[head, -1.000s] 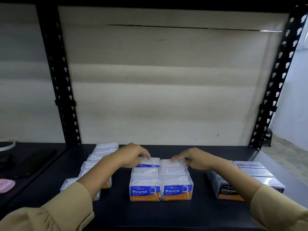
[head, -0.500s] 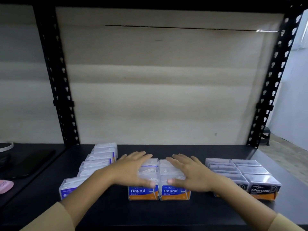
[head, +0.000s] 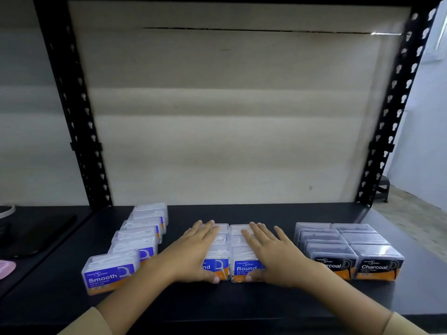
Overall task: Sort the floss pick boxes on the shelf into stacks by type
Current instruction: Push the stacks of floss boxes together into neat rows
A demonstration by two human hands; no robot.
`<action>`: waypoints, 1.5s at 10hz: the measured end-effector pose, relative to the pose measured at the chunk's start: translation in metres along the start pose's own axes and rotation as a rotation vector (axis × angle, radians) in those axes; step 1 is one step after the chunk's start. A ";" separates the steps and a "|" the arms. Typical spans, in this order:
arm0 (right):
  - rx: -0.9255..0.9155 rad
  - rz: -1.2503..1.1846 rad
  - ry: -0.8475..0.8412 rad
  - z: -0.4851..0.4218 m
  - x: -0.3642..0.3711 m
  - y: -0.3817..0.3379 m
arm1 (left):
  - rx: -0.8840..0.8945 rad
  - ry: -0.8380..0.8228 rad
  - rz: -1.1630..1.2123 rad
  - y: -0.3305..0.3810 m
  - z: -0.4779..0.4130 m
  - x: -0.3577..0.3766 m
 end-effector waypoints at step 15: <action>-0.148 -0.207 0.292 0.043 -0.013 -0.038 | -0.338 0.507 0.159 -0.065 0.123 -0.026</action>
Point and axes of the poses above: each hand's wrist, its own z-axis away from the middle knuckle, its own x-axis out of the palm, y = z × x, the point moved 9 cm from there along -z, towards the middle knuckle, and after that the axes turned 6 degrees about -z, right-handed, at the moved point
